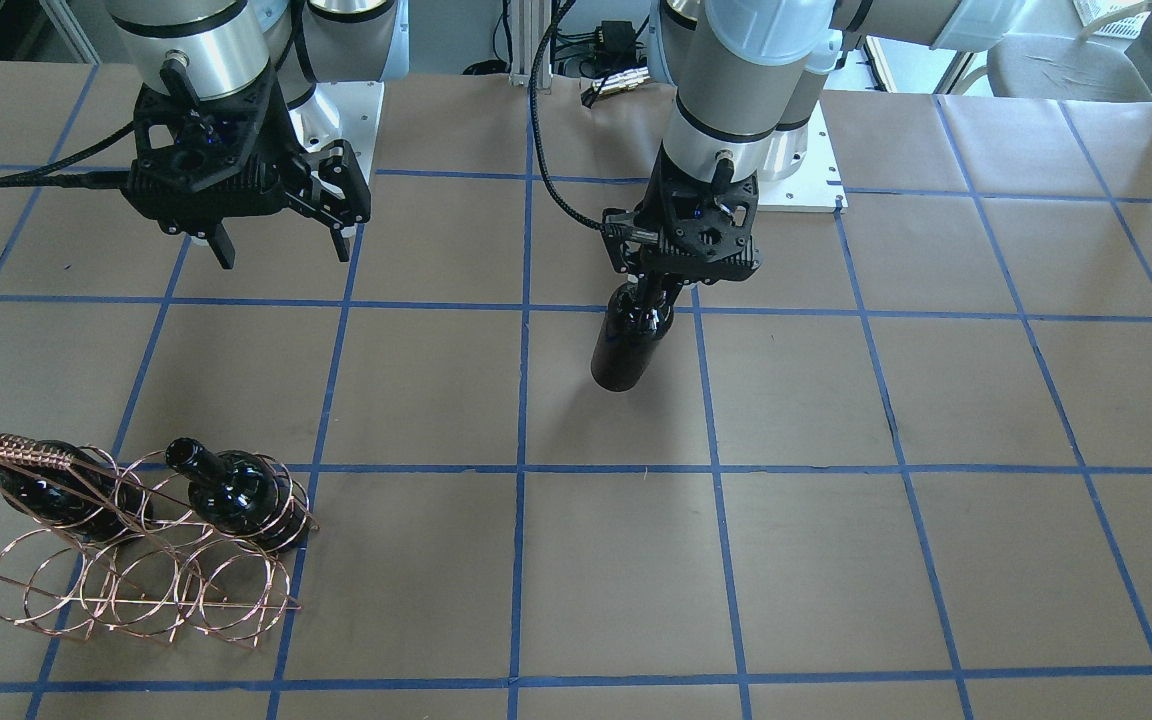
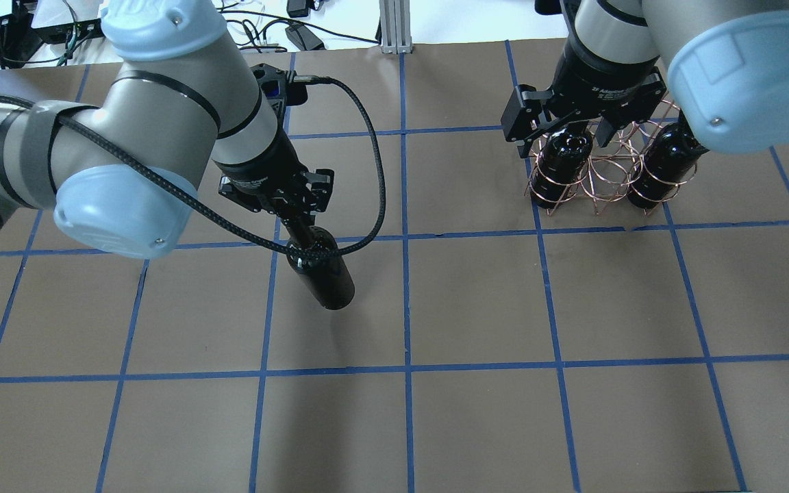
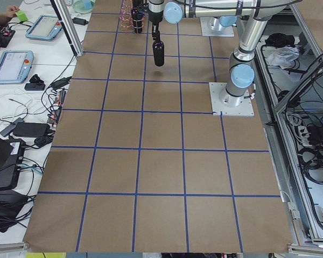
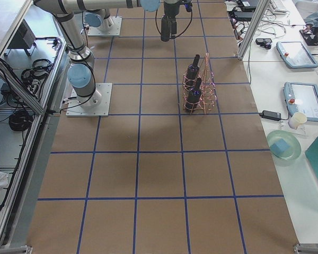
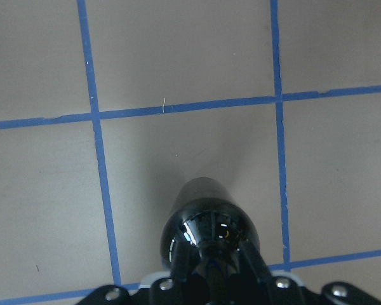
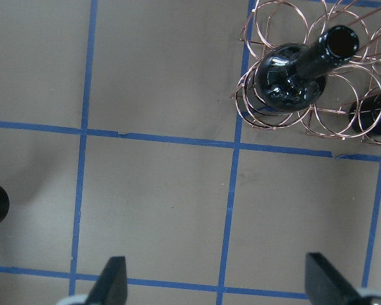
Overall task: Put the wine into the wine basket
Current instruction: 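Carry the bottle toward table center and stand it upright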
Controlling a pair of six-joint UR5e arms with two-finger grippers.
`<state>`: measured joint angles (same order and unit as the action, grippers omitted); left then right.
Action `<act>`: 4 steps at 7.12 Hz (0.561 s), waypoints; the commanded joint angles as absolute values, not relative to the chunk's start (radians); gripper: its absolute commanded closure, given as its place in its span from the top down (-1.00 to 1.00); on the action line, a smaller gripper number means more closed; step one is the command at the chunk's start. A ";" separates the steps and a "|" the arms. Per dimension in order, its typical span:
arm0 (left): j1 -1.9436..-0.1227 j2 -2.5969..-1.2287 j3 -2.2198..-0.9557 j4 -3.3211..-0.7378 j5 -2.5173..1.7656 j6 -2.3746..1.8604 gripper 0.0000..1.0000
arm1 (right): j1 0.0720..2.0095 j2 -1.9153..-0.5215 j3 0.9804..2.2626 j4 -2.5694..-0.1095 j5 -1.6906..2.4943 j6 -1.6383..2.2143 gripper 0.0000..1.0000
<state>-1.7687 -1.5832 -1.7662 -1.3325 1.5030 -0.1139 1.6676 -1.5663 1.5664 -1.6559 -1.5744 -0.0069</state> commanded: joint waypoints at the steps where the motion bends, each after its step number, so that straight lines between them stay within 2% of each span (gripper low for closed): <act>1: -1.779 -1.554 -1.812 -1.330 1.558 -0.126 -1.00 | 1.666 -1.566 1.566 -1.658 -1.572 -0.009 0.99; 4: -1.815 -1.548 -1.827 -1.330 1.563 -0.184 -1.00 | 1.666 -1.566 1.566 -1.660 -1.566 -0.009 0.97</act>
<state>-1.8015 -1.5480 -1.8206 -1.3303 1.5609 -0.1698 1.6660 -1.5662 1.5662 -1.6596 -1.5677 -0.0085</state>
